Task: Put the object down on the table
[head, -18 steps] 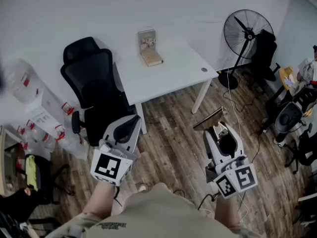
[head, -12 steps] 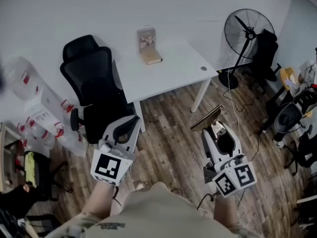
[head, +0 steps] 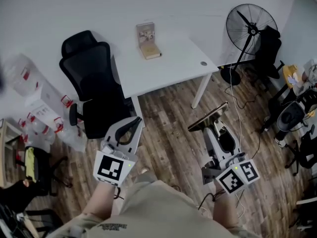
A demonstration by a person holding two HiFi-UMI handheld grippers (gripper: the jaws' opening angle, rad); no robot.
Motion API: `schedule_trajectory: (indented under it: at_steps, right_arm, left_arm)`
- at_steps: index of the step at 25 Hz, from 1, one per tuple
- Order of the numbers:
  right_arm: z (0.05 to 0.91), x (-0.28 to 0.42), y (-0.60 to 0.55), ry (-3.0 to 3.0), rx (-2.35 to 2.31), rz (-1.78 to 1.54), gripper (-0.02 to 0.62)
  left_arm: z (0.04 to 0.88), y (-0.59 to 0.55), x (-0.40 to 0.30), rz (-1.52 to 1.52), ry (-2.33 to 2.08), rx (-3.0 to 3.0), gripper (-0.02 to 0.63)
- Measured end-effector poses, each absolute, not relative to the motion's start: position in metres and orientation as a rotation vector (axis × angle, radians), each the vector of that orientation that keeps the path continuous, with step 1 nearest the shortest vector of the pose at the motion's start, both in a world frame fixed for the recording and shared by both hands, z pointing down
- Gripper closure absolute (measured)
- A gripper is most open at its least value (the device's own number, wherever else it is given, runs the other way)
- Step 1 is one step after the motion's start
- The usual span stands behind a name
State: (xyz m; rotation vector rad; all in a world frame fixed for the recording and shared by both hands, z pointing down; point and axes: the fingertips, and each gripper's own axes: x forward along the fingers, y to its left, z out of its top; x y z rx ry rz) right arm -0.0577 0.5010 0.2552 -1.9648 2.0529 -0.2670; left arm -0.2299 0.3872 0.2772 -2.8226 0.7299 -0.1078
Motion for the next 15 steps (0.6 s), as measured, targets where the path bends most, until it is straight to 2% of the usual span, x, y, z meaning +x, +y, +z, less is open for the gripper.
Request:
schedule_trajectory:
  at_steps: [15]
  right_arm:
    - [0.285, -0.009, 0.435, 1.978, -1.935, -0.381, 0.357]
  left_arm:
    - [0.292, 0.328, -0.180, -0.111, 0.668, -2.838, 0.578]
